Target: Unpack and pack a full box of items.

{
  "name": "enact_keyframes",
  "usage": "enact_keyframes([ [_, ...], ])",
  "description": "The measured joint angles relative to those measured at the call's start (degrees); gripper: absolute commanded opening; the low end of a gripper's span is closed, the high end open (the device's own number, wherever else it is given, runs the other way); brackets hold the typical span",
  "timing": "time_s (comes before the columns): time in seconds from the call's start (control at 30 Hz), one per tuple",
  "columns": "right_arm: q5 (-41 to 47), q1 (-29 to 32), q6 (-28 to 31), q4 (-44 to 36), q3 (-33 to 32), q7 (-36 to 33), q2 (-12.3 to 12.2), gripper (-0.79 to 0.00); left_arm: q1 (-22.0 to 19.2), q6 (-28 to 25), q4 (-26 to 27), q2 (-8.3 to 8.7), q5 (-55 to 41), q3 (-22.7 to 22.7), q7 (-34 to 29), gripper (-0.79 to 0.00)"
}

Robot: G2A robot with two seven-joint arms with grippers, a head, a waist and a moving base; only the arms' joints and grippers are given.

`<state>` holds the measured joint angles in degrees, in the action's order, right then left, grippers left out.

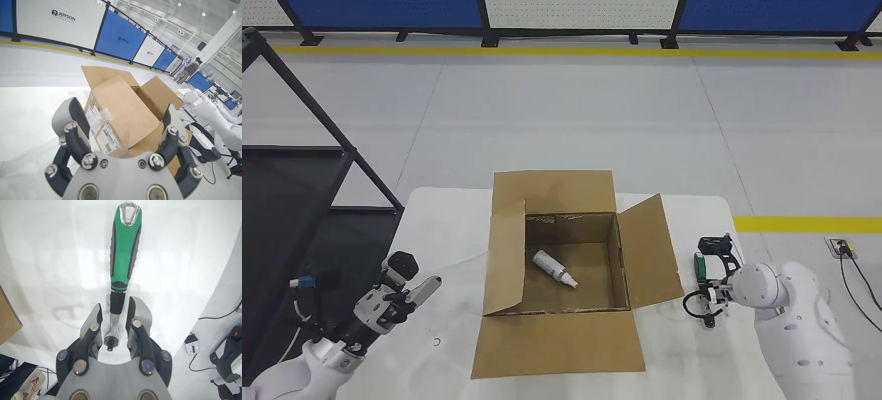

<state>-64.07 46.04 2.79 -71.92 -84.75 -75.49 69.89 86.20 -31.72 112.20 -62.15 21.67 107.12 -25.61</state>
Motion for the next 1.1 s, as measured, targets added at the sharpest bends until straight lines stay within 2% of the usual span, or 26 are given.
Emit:
enact_keyframes([
  [0.2,0.9,-0.4,0.1,1.4,1.0,0.7,-0.1,-0.471,0.0,0.0,0.0,0.0,0.0,0.0,0.0,0.0],
  [0.3,1.2,-0.5,0.0,1.9,1.3,1.0,-0.2,-0.588,0.0,0.0,0.0,0.0,0.0,0.0,0.0,0.0],
  [0.4,1.4,-0.6,0.0,2.6,1.5,1.4,-0.3,-0.773,0.0,0.0,0.0,0.0,0.0,0.0,0.0,0.0],
  [0.67,1.7,-0.7,-1.0,1.8,1.0,2.5,-0.7,-0.785,0.0,0.0,0.0,0.0,0.0,0.0,0.0,0.0],
  [0.77,2.0,0.7,-2.2,-2.0,-1.1,3.6,-1.2,-0.785,0.0,0.0,0.0,0.0,0.0,0.0,0.0,0.0],
  [0.87,2.0,3.3,-3.8,-9.2,-4.4,4.4,-1.9,-0.785,0.0,0.0,0.0,0.0,0.0,0.0,0.0,0.0],
  [1.1,2.4,12.6,-8.2,-35.7,-12.3,8.3,-2.8,-0.785,0.0,0.0,0.0,0.0,0.0,0.0,0.0,0.0],
])
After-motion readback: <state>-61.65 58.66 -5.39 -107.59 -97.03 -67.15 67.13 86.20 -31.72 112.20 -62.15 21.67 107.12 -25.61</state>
